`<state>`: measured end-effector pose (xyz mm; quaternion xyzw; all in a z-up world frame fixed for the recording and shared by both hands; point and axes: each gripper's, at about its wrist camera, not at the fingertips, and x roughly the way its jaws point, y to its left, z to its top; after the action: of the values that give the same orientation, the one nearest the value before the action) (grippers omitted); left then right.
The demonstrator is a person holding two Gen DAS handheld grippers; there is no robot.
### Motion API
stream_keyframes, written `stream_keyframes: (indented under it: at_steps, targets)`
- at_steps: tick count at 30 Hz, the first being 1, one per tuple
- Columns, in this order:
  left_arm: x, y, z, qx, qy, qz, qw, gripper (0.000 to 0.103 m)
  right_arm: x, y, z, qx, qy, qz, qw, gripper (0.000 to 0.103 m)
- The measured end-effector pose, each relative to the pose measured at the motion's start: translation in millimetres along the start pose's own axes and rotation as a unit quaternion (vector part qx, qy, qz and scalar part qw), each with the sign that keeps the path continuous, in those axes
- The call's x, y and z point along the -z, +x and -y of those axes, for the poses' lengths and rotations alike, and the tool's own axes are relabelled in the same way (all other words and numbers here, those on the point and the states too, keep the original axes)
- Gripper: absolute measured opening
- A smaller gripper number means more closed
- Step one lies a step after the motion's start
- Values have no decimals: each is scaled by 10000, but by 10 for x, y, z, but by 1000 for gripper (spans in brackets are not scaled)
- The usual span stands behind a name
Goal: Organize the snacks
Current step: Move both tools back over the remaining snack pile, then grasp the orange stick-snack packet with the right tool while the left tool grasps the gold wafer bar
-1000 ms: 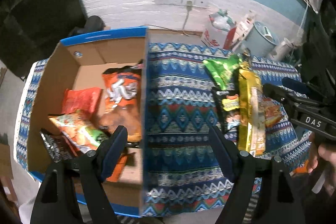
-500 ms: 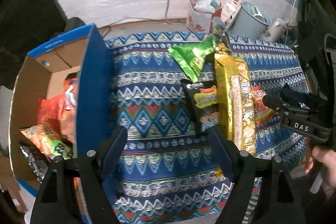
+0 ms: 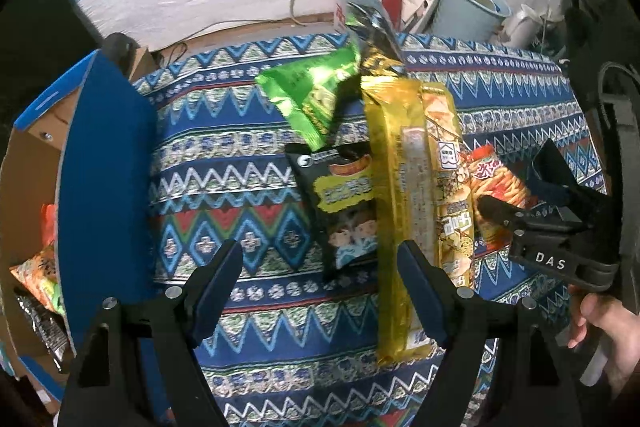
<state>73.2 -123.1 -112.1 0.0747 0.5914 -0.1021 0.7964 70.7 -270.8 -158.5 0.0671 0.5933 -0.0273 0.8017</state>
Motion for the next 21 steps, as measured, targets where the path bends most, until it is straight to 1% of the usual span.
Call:
stream_keyframes:
  at_steps: [3, 4, 6, 7, 8, 10, 12, 14, 16, 20, 21]
  targets:
    - [-30, 73, 91, 22, 46, -81, 10000, 81, 26, -5, 116, 169, 100, -10, 9998, 81]
    - [-42, 99, 130, 32, 64, -110, 9999, 81, 29, -6, 144, 167, 129, -1, 9998, 81]
    - [-57, 125, 178, 42, 89, -138, 9999, 81, 17, -4, 151, -44, 172, 24, 9998, 81]
    - [-70, 140, 203, 46, 99, -151, 9998, 81, 5, 2, 123, -124, 117, 36, 9998, 81]
    - [-80, 153, 222, 51, 105, -165, 9998, 81, -2, 9, 98, -115, 41, 39, 9999, 81]
    - [-106, 189, 255, 83, 99, -196, 9997, 81, -16, 58, 1, 14, -174, 10, 9998, 81]
    - [-131, 231, 286, 123, 87, -245, 9996, 81, -21, 126, -56, 47, -269, -76, 9996, 80]
    - [-150, 280, 319, 165, 73, -291, 9994, 81, -30, 193, -58, -1, -258, -160, 9995, 73]
    - [-163, 331, 358, 191, 73, -353, 9992, 81, -44, 243, -44, 60, -278, -217, 9994, 62]
    - [-188, 439, 422, 236, 68, -458, 9986, 81, -6, 263, -23, -39, -273, -199, 9994, 53]
    - [-192, 466, 439, 233, 80, -482, 9985, 81, -23, 266, 8, -35, -277, -186, 9994, 49]
